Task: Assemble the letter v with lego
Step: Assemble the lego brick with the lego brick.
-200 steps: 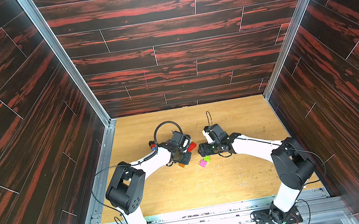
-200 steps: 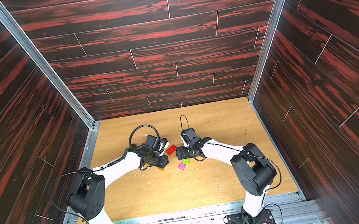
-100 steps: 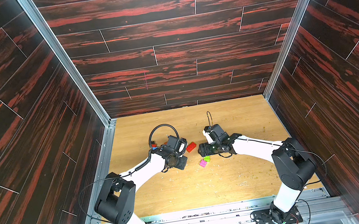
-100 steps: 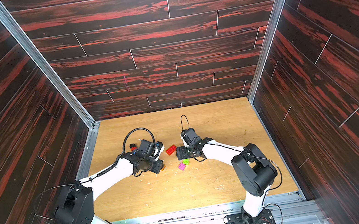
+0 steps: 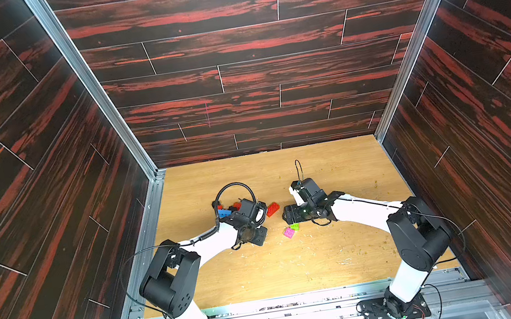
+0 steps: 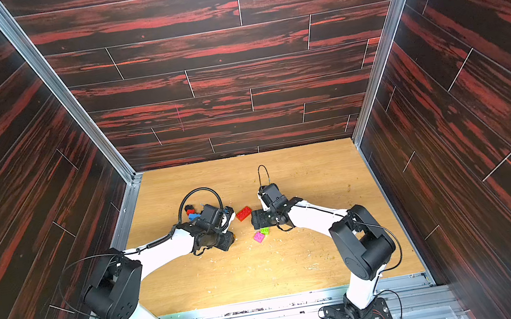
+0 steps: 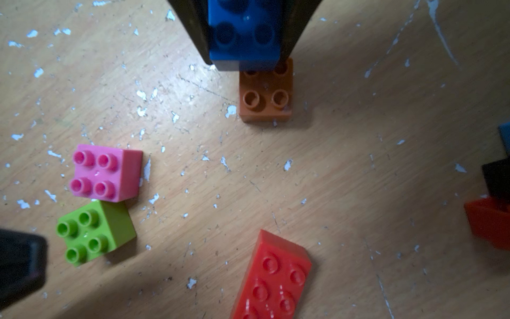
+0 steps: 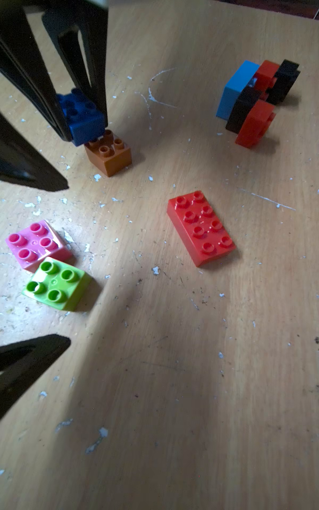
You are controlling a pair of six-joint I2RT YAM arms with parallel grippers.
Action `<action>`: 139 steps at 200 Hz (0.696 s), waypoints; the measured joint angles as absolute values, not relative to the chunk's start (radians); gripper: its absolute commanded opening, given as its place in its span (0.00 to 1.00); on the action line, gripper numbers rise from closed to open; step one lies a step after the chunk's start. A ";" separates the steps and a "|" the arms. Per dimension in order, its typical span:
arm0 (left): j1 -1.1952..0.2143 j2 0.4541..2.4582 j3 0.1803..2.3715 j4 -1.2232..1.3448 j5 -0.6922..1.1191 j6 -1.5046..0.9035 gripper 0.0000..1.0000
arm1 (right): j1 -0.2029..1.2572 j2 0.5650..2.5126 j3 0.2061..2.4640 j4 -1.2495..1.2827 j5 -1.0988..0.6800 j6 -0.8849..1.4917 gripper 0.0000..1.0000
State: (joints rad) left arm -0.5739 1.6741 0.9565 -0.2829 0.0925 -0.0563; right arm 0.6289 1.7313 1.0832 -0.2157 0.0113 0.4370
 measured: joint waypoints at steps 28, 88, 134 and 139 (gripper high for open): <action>-0.573 1.682 0.956 -0.263 0.087 -0.057 0.20 | 0.629 1.731 1.083 -0.210 0.007 0.437 0.84; -0.572 1.682 0.946 -0.235 0.072 -0.061 0.19 | 0.629 1.731 1.083 -0.200 -0.007 0.437 0.84; -0.563 1.675 0.920 -0.192 0.067 -0.060 0.20 | 0.629 1.732 1.071 -0.193 -0.008 0.437 0.84; -0.562 1.673 0.916 -0.191 0.068 -0.060 0.19 | 0.629 1.732 1.071 -0.193 -0.008 0.437 0.84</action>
